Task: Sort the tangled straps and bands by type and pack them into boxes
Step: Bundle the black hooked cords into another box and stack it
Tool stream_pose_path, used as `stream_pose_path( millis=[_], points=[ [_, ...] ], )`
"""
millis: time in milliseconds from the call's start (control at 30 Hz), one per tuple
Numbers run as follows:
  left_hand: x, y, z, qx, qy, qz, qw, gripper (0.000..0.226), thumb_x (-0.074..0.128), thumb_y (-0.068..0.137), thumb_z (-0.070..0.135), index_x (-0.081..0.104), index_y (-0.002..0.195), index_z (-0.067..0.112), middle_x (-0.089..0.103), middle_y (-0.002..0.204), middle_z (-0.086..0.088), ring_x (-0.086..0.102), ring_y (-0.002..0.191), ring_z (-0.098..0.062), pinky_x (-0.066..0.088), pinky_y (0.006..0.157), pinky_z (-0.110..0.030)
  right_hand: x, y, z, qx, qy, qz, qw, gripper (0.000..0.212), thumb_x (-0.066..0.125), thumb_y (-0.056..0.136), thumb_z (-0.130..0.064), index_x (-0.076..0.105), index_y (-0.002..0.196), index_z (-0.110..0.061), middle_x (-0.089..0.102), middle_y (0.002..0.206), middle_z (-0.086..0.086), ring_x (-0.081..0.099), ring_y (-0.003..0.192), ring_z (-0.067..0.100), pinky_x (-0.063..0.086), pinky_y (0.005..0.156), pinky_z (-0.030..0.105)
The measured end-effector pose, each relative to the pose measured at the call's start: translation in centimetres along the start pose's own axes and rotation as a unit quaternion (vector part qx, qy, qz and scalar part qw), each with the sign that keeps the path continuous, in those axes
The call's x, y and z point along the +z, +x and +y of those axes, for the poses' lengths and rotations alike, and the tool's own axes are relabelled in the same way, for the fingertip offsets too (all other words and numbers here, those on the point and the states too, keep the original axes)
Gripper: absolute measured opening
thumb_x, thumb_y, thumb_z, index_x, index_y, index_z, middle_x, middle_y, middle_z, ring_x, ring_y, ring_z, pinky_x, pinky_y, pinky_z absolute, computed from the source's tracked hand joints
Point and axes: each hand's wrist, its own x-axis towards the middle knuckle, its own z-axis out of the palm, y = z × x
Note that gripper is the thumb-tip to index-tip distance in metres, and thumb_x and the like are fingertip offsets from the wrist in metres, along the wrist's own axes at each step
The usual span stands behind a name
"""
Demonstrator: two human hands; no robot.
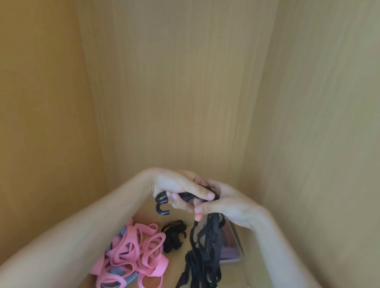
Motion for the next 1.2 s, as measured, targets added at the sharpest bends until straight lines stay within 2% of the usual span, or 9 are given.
stream_pose_path(
  millis=[67,167,333,500,567,700,833,1033,1200],
  points=[
    [-0.3,0.4,-0.3,-0.012,0.021,0.025,0.999,0.041,0.055,0.103,0.029,0.06,0.127,-0.004,0.064,0.078,-0.013,0.037,0.033,-0.002,0.023,0.031,-0.013,0.0,0.0,1.0,0.008,0.044,-0.026,0.999,0.046,0.08,0.083,-0.013,0.06,0.122,0.002,0.07,0.086,0.014,0.067,0.081,0.026,0.052,0.092,0.04],
    [-1.1,0.8,-1.2,-0.014,0.043,0.04,0.998,0.06,0.063,0.096,0.047,0.06,0.118,-0.008,0.063,0.071,-0.006,0.034,0.035,-0.005,0.023,0.033,-0.016,-0.6,-0.1,2.1,0.044,0.064,0.005,0.997,0.026,0.072,0.092,-0.016,0.066,0.107,0.004,0.049,0.059,0.003,0.044,0.052,0.015,0.05,0.067,0.034],
    [-1.2,2.0,-3.4,0.004,0.039,0.235,0.971,0.097,0.06,0.072,0.085,0.067,0.11,-0.004,0.037,0.056,0.003,0.031,0.046,-0.011,0.026,0.04,-0.017,-0.4,-0.1,2.0,0.08,0.087,0.057,0.991,0.033,0.062,0.099,-0.039,0.056,0.087,-0.008,0.048,0.056,0.001,0.042,0.047,0.014,0.045,0.05,0.028],
    [-0.3,3.8,-4.5,0.125,-0.04,0.394,0.91,0.1,0.058,0.072,0.085,0.064,0.091,-0.012,0.031,0.05,0.006,0.028,0.047,-0.014,0.03,0.047,-0.02,1.3,-0.1,1.1,0.053,0.174,0.096,0.978,0.027,0.062,0.098,-0.027,0.051,0.08,-0.012,0.055,0.06,0.007,0.049,0.049,0.02,0.048,0.048,0.03],
    [0.0,4.2,-4.6,0.157,-0.066,0.46,0.872,0.092,0.054,0.079,0.08,0.059,0.085,-0.011,0.036,0.05,0.009,0.031,0.046,-0.012,0.031,0.049,-0.024,2.5,-0.1,0.6,0.043,0.226,0.093,0.969,0.025,0.058,0.1,-0.022,0.052,0.078,-0.012,0.058,0.062,0.01,0.054,0.051,0.023,0.048,0.048,0.03],
    [0.9,5.0,-4.6,0.154,-0.062,0.563,0.81,0.061,0.048,0.08,0.075,0.044,0.068,0.015,0.04,0.056,0.005,0.037,0.05,-0.011,0.035,0.056,-0.027,5.6,0.2,0.1,0.014,0.291,0.08,0.953,0.025,0.05,0.103,-0.019,0.055,0.082,-0.008,0.057,0.064,0.011,0.054,0.051,0.025,0.046,0.049,0.031],
    [1.7,5.2,-4.3,0.177,-0.125,0.566,0.796,0.063,0.043,0.085,0.076,0.036,0.071,0.014,0.037,0.063,-0.004,0.039,0.059,-0.018,0.037,0.059,-0.032,7.6,0.2,0.6,0.006,0.288,0.074,0.955,0.024,0.048,0.104,-0.023,0.057,0.092,-0.005,0.06,0.07,0.015,0.059,0.06,0.028,0.05,0.062,0.035],
    [2.6,4.8,-3.0,0.143,-0.339,0.523,0.769,0.074,0.039,0.086,0.081,0.052,0.078,0.009,0.052,0.069,-0.01,0.051,0.058,-0.019,0.044,0.053,-0.027,9.1,0.4,2.2,0.019,0.337,0.056,0.94,0.028,0.049,0.103,-0.029,0.055,0.092,-0.005,0.047,0.062,0.01,0.044,0.054,0.023,0.043,0.064,0.035],
    [2.3,4.3,-0.7,0.131,-0.463,0.423,0.767,0.07,0.034,0.095,0.074,0.045,0.064,0.012,0.047,0.057,-0.005,0.042,0.046,-0.019,0.033,0.049,-0.029,8.8,0.7,2.8,-0.001,0.326,0.059,0.943,0.025,0.057,0.089,-0.032,0.058,0.077,-0.009,0.032,0.053,0.002,0.025,0.044,0.015,0.028,0.047,0.027]
  ],
)
